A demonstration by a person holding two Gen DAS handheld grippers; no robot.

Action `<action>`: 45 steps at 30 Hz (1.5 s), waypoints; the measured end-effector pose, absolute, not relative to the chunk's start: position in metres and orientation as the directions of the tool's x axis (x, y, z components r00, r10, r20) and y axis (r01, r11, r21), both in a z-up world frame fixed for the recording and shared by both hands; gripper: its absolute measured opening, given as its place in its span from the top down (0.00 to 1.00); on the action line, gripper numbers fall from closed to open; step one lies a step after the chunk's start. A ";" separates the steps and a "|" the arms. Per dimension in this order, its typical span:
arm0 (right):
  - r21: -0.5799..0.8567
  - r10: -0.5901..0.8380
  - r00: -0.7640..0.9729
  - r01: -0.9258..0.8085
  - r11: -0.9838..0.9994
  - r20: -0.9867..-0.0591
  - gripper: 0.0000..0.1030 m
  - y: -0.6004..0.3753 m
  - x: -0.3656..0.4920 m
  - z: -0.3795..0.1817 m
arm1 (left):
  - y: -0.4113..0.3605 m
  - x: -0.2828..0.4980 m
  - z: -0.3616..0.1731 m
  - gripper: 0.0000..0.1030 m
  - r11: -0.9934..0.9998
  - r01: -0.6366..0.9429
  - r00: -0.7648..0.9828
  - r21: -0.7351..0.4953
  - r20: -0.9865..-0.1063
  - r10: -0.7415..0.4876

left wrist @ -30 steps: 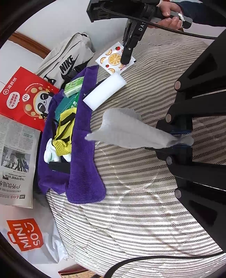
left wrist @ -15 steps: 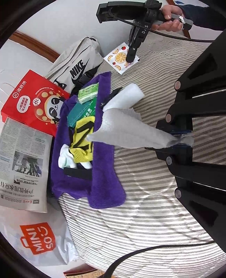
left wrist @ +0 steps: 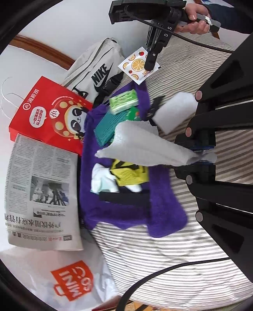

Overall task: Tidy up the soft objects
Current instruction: 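Carry the snack packet with the right tool while the left carries the tissue over the towel, then drop the snack packet onto the teal pad while the left drops the tissue on the towel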

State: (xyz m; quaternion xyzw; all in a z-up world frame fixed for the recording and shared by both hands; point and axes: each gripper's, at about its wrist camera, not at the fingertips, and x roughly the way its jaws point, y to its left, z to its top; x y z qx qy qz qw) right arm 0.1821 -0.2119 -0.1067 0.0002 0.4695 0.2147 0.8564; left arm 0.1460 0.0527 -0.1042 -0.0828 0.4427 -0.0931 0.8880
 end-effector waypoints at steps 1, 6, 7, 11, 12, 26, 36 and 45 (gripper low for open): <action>0.203 0.370 0.470 -0.369 0.907 -0.802 0.96 -0.209 0.186 -0.105 | 0.053 0.150 -0.103 0.92 0.969 0.092 0.593 -0.228 -0.769 -0.237; 0.228 0.397 0.481 -0.372 0.900 -0.781 0.96 -0.198 0.203 -0.099 | 0.059 0.171 -0.099 0.92 0.969 0.082 0.600 -0.233 -0.765 -0.234; 0.230 0.401 0.483 -0.375 0.898 -0.778 0.96 -0.196 0.206 -0.098 | 0.061 0.176 -0.099 0.92 0.969 0.078 0.600 -0.234 -0.765 -0.233; 0.221 0.404 0.488 -0.390 0.894 -0.774 0.96 -0.187 0.219 -0.096 | 0.065 0.191 -0.102 0.92 0.972 0.071 0.594 -0.226 -0.773 -0.223; 0.217 0.403 0.486 -0.394 0.893 -0.775 0.96 -0.185 0.224 -0.096 | 0.066 0.195 -0.102 0.92 0.973 0.068 0.593 -0.220 -0.776 -0.217; 0.207 0.406 0.482 -0.413 0.887 -0.776 0.96 -0.153 0.306 -0.101 | 0.079 0.258 -0.113 0.92 0.978 0.027 0.529 -0.207 -0.827 -0.189; 0.214 0.364 0.411 -0.367 0.905 -0.836 0.96 -0.144 0.358 -0.142 | 0.081 0.291 -0.124 0.92 0.980 0.022 0.487 -0.197 -0.854 -0.182; 0.229 0.380 0.381 -0.387 0.894 -0.843 0.92 -0.139 0.370 -0.152 | 0.072 0.320 -0.154 0.92 0.980 0.017 0.436 -0.199 -0.880 -0.187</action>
